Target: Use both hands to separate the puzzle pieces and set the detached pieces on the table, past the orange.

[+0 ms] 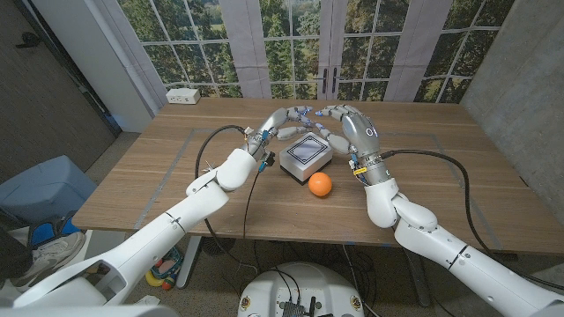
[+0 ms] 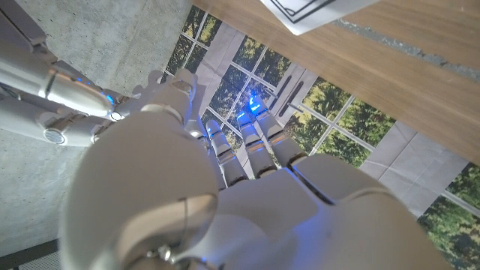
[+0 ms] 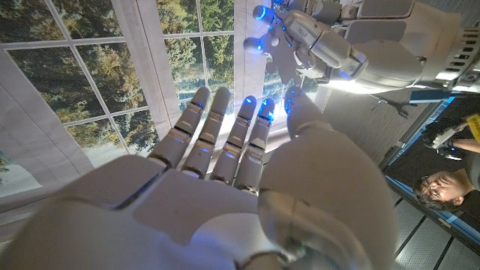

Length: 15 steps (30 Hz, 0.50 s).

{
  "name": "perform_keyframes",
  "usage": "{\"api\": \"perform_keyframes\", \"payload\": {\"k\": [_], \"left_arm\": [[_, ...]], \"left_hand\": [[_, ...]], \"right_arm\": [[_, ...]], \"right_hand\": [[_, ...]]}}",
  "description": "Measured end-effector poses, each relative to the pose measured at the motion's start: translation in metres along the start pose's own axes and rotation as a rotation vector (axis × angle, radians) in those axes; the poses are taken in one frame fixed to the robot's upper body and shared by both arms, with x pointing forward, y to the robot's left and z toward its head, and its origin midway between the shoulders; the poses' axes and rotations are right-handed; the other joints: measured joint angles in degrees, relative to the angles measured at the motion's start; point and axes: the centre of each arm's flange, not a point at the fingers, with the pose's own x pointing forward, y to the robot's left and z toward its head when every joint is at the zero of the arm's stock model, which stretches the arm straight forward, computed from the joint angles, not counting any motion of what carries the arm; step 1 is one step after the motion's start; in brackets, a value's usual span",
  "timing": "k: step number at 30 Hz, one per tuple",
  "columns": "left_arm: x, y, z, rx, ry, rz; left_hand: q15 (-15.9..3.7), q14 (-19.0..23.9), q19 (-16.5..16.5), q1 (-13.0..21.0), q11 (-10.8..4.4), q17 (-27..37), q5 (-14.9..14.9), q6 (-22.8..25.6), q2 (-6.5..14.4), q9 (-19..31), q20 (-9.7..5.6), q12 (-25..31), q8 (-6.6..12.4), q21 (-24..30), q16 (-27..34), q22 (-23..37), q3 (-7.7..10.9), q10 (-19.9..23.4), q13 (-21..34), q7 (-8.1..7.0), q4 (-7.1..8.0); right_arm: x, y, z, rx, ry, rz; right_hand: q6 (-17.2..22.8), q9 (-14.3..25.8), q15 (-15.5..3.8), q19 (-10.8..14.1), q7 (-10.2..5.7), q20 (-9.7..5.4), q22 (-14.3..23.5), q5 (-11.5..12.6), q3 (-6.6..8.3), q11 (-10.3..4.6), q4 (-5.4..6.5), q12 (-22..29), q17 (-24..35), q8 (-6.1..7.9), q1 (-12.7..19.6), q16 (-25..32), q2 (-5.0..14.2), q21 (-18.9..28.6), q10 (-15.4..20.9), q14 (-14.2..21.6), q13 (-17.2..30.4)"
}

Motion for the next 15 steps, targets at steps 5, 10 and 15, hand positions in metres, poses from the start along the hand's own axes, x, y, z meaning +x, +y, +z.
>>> {"api": "perform_keyframes", "payload": {"k": [5, 10, 15], "left_arm": [[0.003, 0.0, -0.001, -0.033, 0.017, -0.03], [0.004, 0.0, -0.001, -0.05, 0.023, -0.045], [0.005, 0.001, 0.0, -0.047, 0.014, -0.041]], "left_hand": [[-0.07, -0.6, 0.0, 0.0, -0.23, -0.2, 0.0, 0.3, 0.0, -0.1, 0.0, 0.0, 0.0, 0.0, 0.0, 0.0, -0.16, -0.2, 0.0, 0.32, 0.15], [-0.07, -0.6, -0.3, 0.0, -0.08, -0.1, 0.0, 0.0, 0.0, -0.1, 0.31, 0.0, 0.0, 0.0, 0.0, 0.0, -0.16, -0.7, 0.0, 0.62, 0.15], [0.05, -0.8, -0.3, 0.0, -0.01, -0.1, 0.0, -0.3, 0.0, -0.1, 0.31, 0.0, 0.0, 0.0, 0.0, 0.0, -0.3, -1.4, 0.0, 0.27, 0.29]], "right_arm": [[0.0, 0.002, 0.0, 0.011, -0.004, -0.034], [0.001, 0.006, -0.001, 0.034, 0.019, -0.053], [0.002, 0.009, -0.002, 0.061, 0.057, -0.059]], "right_hand": [[1.4, 0.3, -0.11, 0.8, -0.17, 0.03, 0.3, 0.0, -0.23, -0.38, 0.24, 0.6, 0.4, 0.61, 0.0, 0.6, 0.0, 0.4, 1.3, 0.9, 0.5], [2.6, 0.3, -0.09, 0.8, 0.78, 0.03, 0.3, -0.3, -1.74, 0.76, 0.9, 1.5, 1.4, 1.16, 0.0, 2.2, -0.02, 0.9, 2.8, 3.2, 1.3], [4.1, 0.5, -0.22, 0.6, 1.43, 0.25, 0.3, -0.3, -2.28, 1.44, 1.35, 2.5, 2.6, 1.71, -0.9, 3.4, -0.91, 1.2, 4.3, 4.3, 2.2]]}}
